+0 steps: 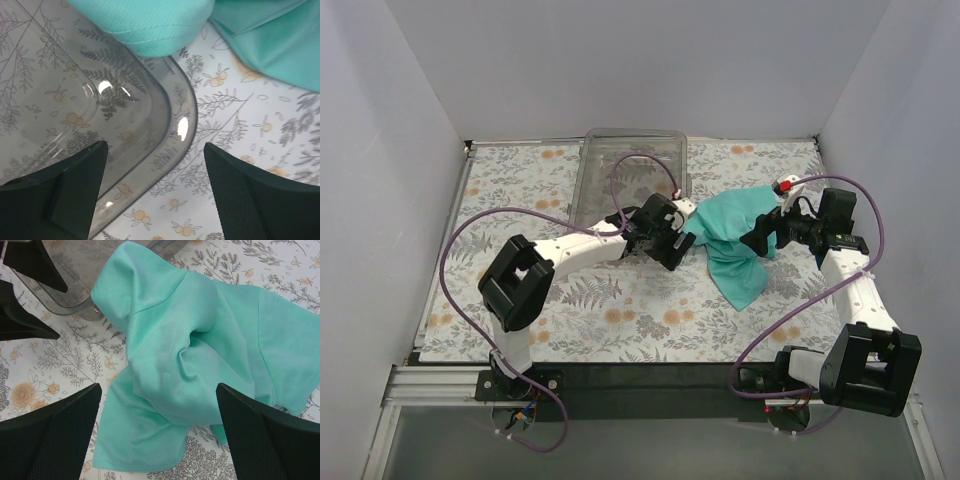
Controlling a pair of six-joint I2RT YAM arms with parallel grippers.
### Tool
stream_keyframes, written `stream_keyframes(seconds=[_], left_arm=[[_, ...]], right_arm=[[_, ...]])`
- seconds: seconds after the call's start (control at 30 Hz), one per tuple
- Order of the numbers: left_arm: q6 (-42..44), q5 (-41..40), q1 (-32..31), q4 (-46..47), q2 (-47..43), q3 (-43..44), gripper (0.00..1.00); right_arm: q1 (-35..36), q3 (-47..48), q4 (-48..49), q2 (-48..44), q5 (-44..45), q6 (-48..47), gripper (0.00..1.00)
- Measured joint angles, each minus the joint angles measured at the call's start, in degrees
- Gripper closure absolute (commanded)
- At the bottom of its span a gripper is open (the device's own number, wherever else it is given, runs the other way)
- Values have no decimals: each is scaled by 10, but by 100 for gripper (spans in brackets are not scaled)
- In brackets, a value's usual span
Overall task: Fold and stack the t-shirts
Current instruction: Flatten the tshirt out
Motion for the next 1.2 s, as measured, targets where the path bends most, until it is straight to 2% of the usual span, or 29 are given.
stream_keyframes(seconds=[0.27, 0.47, 0.73, 0.83, 1.0, 1.2], left_arm=[[76, -81, -12, -18, 25, -7, 32], [127, -125, -13, -10, -26, -90, 35], [114, -146, 12, -26, -97, -169, 38], [103, -152, 40, -33, -120, -191, 36], [87, -159, 85, -47, -184, -223, 25], [70, -95, 85, -46, -259, -190, 18]], right_arm=[[-7, 0, 0, 0, -3, 0, 14], [-7, 0, 1, 2, -6, 0, 14], [-11, 0, 1, 3, -13, 0, 14], [-12, 0, 1, 3, -14, 0, 14], [-13, 0, 1, 4, -16, 0, 14], [-14, 0, 1, 4, -17, 0, 15]])
